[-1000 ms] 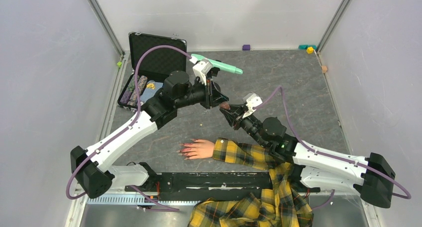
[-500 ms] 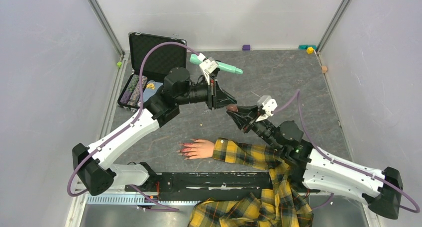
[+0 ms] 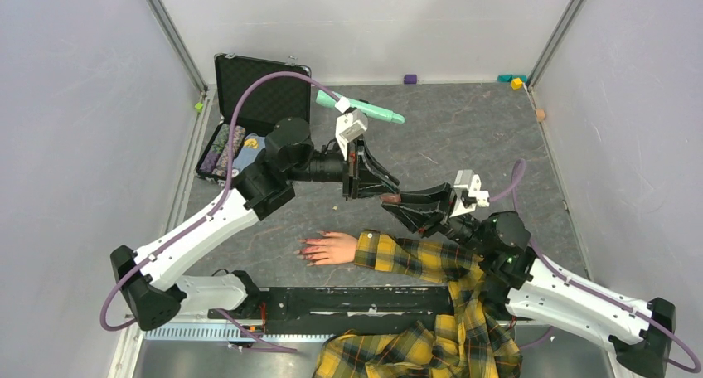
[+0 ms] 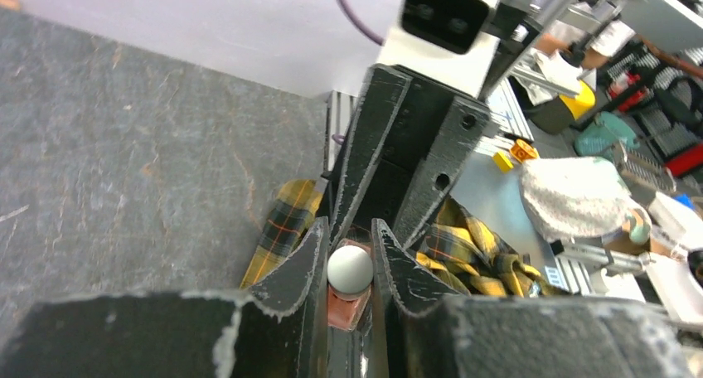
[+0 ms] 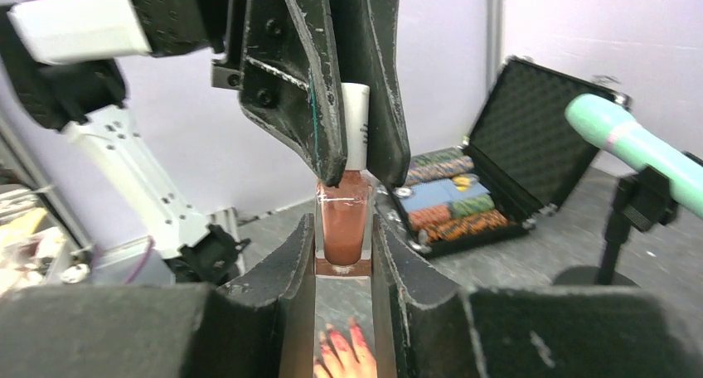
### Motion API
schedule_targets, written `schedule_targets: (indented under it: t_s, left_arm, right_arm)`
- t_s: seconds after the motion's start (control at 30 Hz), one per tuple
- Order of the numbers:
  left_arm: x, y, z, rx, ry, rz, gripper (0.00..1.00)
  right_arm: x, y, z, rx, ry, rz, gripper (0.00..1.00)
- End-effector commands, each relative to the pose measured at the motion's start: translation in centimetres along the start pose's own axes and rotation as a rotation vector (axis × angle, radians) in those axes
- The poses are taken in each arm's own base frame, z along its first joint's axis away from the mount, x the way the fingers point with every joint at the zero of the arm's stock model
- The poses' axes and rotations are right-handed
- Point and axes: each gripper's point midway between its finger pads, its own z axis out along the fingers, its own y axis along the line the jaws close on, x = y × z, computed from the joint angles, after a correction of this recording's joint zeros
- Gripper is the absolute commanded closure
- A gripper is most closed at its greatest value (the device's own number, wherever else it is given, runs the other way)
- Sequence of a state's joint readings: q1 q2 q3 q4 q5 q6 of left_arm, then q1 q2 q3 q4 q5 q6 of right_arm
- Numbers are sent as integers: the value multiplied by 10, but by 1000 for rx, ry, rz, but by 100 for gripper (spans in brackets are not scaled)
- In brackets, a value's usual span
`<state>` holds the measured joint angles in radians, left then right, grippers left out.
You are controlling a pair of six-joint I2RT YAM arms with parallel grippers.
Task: Paint the nails
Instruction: Screw the nail polish bottle.
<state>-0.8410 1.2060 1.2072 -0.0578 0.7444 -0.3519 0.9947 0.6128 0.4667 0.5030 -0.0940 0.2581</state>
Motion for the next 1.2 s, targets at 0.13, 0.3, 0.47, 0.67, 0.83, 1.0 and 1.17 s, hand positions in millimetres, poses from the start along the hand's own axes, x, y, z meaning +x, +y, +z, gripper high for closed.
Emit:
schedule_targets:
  t_s: [0.13, 0.3, 0.47, 0.67, 0.83, 1.0, 1.17]
  left_arm:
    - [43, -50, -4, 249, 156, 12, 98]
    - [47, -41, -4, 185, 175, 46, 88]
    - [38, -27, -7, 76, 141, 80, 27]
    - [27, -13, -21, -71, 105, 159, 0]
    - [22, -25, -29, -39, 87, 206, 0]
    - [19, -33, -40, -36, 85, 265, 0]
    - [6, -18, -51, -161, 39, 290, 0]
  right_arm:
    - [-79, 55, -6, -275, -296, 25, 100]
    - [-76, 59, -4, -298, -279, 16, 100]
    - [-66, 56, 3, -290, -235, -17, 100]
    - [-59, 52, 7, -273, -206, -40, 100]
    - [-51, 35, 12, -182, -176, -62, 100]
    - [-36, 13, 19, -77, -127, -92, 100]
    - [-19, -7, 25, 12, -89, -121, 100]
